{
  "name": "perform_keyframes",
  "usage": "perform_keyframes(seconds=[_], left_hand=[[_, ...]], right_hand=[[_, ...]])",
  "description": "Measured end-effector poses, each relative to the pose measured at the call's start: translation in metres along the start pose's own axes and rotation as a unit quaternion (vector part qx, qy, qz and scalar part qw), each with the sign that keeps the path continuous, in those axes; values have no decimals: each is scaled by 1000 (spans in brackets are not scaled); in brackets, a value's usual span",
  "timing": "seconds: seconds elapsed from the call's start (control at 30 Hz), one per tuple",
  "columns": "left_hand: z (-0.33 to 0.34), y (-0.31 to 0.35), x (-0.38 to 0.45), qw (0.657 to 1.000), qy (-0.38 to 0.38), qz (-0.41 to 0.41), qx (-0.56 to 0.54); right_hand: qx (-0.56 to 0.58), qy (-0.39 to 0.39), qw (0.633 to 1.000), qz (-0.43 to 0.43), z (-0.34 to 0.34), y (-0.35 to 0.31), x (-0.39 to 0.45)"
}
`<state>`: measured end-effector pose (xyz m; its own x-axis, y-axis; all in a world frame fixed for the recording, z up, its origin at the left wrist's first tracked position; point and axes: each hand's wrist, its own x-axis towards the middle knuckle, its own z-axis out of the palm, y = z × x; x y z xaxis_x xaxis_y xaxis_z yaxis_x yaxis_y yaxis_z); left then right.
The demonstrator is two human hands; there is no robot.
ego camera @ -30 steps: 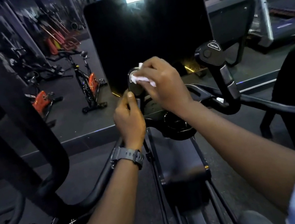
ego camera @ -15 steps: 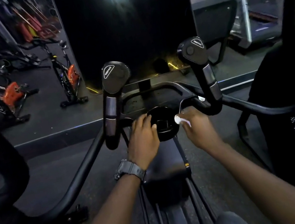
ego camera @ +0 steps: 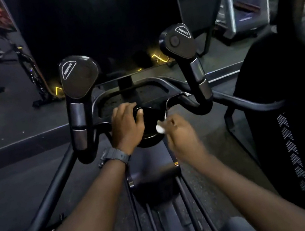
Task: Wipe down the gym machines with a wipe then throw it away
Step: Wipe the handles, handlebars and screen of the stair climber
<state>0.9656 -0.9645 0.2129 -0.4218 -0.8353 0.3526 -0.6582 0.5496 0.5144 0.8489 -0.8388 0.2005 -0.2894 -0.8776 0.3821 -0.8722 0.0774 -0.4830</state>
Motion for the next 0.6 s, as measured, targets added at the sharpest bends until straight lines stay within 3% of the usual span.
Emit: perform_keyframes(seconds=[0.17,0.33,0.4,0.47,0.6], left_hand=[[5,2,10,998,25,-51,-31],[9,0,9,996,61,-56,-31],[8,1,9,998,58,-36,-18],[8,1,8,999,46,-24,-7],[9,-1,7,999,48,-20,2]], right_hand=[[-49,22,989,137,-7,28,99],[-52,-3,999,17,-12,4,59],[-74,7,996,50,-12,15,63],[-85,38,985,145,-8,29,95],[-45,-29,995,86,9,3,111]])
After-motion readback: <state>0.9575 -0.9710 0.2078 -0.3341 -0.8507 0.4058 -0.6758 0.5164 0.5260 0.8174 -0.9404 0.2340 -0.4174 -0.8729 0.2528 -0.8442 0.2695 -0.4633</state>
